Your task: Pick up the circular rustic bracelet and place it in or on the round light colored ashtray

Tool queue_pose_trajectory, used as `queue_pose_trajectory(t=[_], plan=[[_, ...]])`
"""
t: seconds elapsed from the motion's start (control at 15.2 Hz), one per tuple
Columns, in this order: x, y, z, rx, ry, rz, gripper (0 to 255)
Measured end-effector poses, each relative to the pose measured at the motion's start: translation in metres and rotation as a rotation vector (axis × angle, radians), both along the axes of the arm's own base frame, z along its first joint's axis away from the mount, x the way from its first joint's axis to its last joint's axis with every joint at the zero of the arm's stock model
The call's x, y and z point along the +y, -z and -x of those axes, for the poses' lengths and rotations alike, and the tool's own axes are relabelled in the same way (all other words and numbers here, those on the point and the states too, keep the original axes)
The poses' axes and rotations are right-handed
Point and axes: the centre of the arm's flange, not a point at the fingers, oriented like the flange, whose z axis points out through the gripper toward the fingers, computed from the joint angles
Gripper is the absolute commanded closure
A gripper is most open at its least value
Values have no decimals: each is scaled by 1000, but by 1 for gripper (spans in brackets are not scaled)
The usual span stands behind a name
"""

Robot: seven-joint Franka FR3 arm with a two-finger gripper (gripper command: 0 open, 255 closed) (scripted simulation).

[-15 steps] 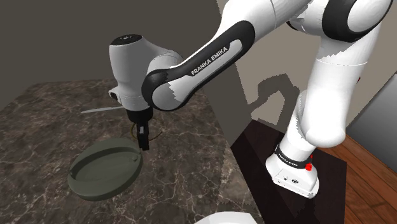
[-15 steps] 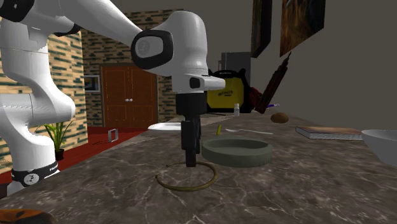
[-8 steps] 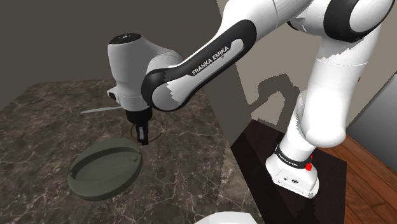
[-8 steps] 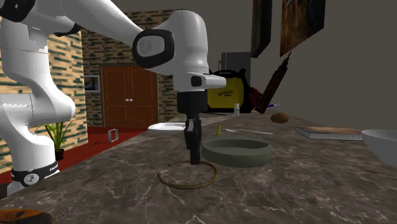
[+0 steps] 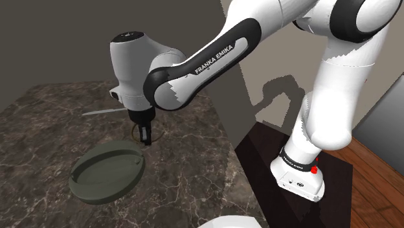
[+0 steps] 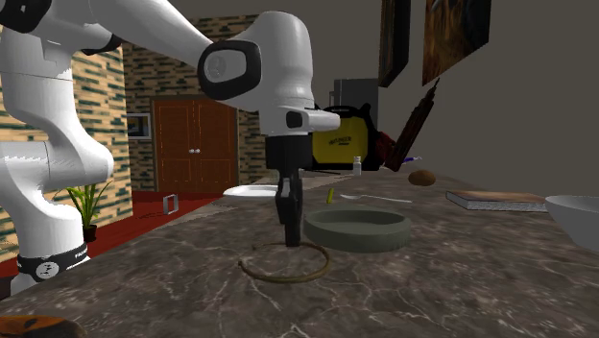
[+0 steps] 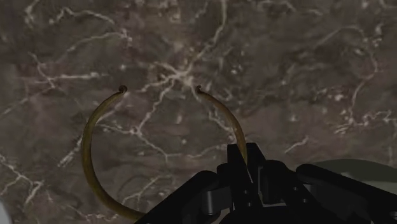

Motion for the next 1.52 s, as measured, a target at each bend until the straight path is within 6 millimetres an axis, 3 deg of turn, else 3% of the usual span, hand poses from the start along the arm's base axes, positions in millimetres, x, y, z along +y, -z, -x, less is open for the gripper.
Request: queue_pose_trajectory(t=[1.12, 1.25, 1.52], plan=[[0, -86, 0, 1, 1, 1, 255], [15, -91, 2, 1, 0, 1, 255], [63, -93, 17, 1, -1, 1, 255]])
